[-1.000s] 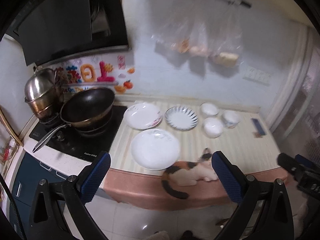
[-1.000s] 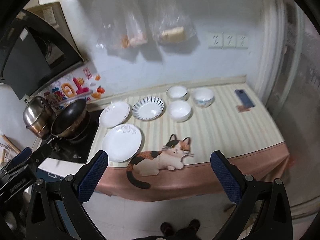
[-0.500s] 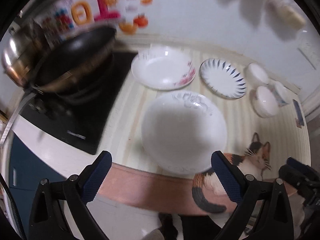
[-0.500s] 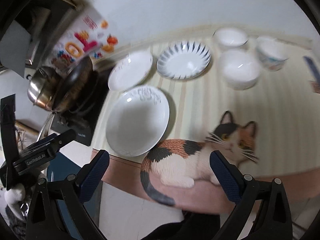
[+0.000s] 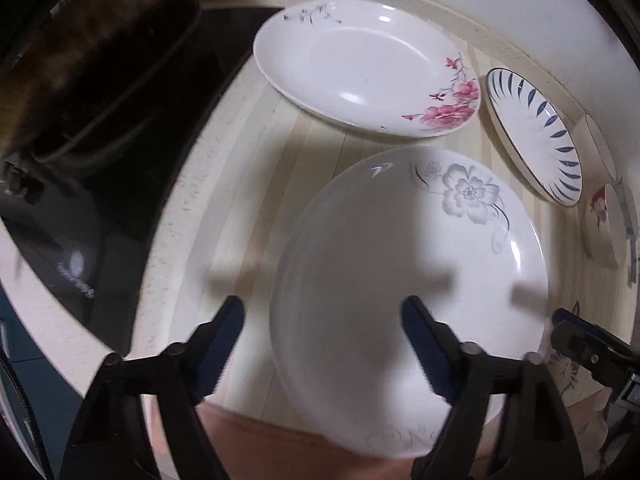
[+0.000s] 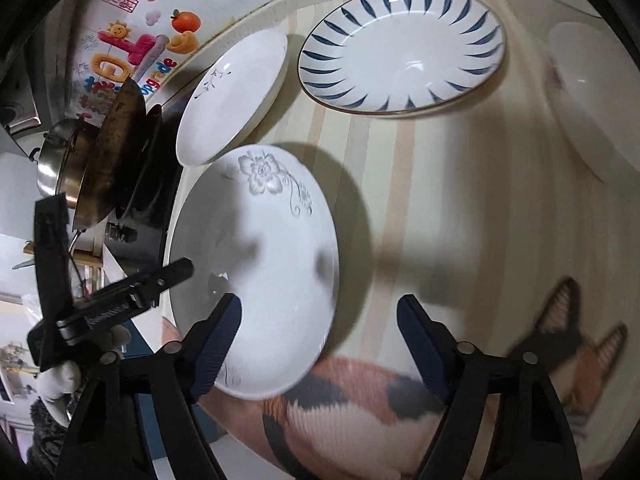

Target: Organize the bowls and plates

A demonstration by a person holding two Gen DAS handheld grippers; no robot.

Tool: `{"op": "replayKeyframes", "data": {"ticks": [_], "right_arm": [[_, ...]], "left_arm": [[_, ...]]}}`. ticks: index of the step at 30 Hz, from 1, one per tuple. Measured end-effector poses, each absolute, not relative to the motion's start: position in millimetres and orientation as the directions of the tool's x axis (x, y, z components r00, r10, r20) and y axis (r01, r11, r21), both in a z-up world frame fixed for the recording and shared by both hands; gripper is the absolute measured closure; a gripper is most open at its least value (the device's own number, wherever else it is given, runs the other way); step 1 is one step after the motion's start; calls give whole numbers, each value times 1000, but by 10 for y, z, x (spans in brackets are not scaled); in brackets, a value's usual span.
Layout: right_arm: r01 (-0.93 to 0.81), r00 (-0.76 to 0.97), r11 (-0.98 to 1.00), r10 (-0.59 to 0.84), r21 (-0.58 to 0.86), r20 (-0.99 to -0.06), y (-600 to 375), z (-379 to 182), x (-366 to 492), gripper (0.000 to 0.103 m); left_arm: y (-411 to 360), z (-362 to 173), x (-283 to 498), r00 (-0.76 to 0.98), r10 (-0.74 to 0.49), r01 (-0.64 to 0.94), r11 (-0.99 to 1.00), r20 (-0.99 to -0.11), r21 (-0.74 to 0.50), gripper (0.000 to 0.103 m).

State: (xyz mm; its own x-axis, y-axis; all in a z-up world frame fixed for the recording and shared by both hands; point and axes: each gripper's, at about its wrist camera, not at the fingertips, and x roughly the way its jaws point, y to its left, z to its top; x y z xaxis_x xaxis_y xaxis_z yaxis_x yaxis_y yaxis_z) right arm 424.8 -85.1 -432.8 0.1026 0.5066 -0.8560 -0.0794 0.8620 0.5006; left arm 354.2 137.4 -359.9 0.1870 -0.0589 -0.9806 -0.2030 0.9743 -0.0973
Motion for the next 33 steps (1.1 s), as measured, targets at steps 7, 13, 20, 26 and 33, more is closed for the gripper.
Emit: {"op": "replayKeyframes", "data": {"ticks": [7,13,20,26,33], "right_arm": [[-60,52,826,564,561,-824,-700,-4602,4458,75],[-60,76,829,559,556,-825,-588,-4641,4455,78],[-69,87,844,536,532,-840,-704,-4594,4377,78],[-74,120,852,523,518,-844,-919,-4446,4256,78],[-39,184,867,496,498,-849,-1413,-4220,4027,78]], "left_arm": [[1441,-3713,3597,197,-116,-212,964,-974,-158,50],[1524,-3650,3496,227,-126,-229,957,-966,-178,64],[1521,-3608,3454,254,-130,-219,957,-958,-188,65],[1308,-3464,3373,278,-137,-176,966,-951,-190,65],[903,-3368,3361,289,-181,-91,972,-940,-216,65]]}}
